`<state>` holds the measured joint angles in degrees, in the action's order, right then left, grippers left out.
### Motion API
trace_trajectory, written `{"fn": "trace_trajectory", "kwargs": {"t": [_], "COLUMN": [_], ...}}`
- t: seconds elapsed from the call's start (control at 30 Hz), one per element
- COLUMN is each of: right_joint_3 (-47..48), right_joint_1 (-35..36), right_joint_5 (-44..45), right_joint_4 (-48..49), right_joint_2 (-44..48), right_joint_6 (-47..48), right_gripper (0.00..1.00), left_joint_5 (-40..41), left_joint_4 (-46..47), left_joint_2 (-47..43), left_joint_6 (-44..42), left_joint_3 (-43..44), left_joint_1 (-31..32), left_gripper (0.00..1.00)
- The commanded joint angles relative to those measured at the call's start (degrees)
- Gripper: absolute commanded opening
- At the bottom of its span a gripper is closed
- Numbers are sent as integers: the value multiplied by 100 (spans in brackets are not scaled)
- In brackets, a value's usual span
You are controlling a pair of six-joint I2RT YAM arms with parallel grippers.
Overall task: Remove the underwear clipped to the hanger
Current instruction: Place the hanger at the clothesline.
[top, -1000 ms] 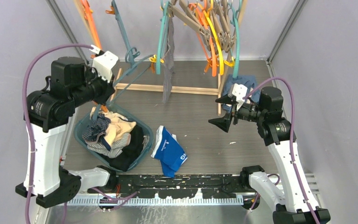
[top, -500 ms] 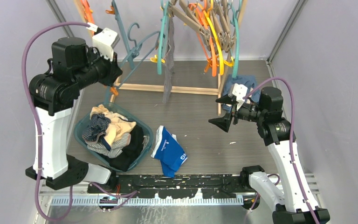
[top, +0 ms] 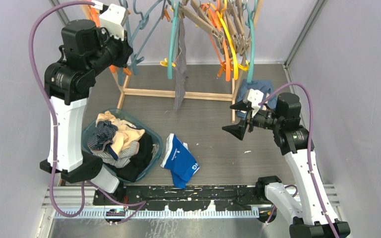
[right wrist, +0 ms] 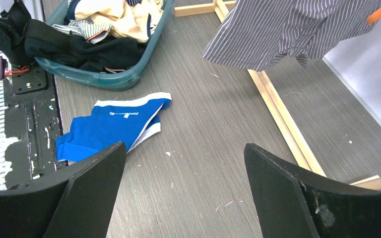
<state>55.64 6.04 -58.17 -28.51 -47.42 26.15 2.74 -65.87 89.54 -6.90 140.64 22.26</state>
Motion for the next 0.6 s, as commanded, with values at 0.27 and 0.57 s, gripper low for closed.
{"fn": "trace_trajectory", "kwargs": {"t": [0.27,0.57], "right_joint_3": [-9,8], "right_joint_1": [-42,-46], "right_joint_5": [-58,-60], "right_joint_4": [288,260], "right_joint_2": [125,141], "right_joint_6": [-22,-24], "right_gripper": [94,94], "left_joint_5": [-42,36], "left_joint_4": [1155,1752], "left_joint_2": [370,431], "left_joint_6": [259,396], "left_joint_3": [196,-164], "left_joint_1": [-13,-20], "left_gripper": [0,0]}}
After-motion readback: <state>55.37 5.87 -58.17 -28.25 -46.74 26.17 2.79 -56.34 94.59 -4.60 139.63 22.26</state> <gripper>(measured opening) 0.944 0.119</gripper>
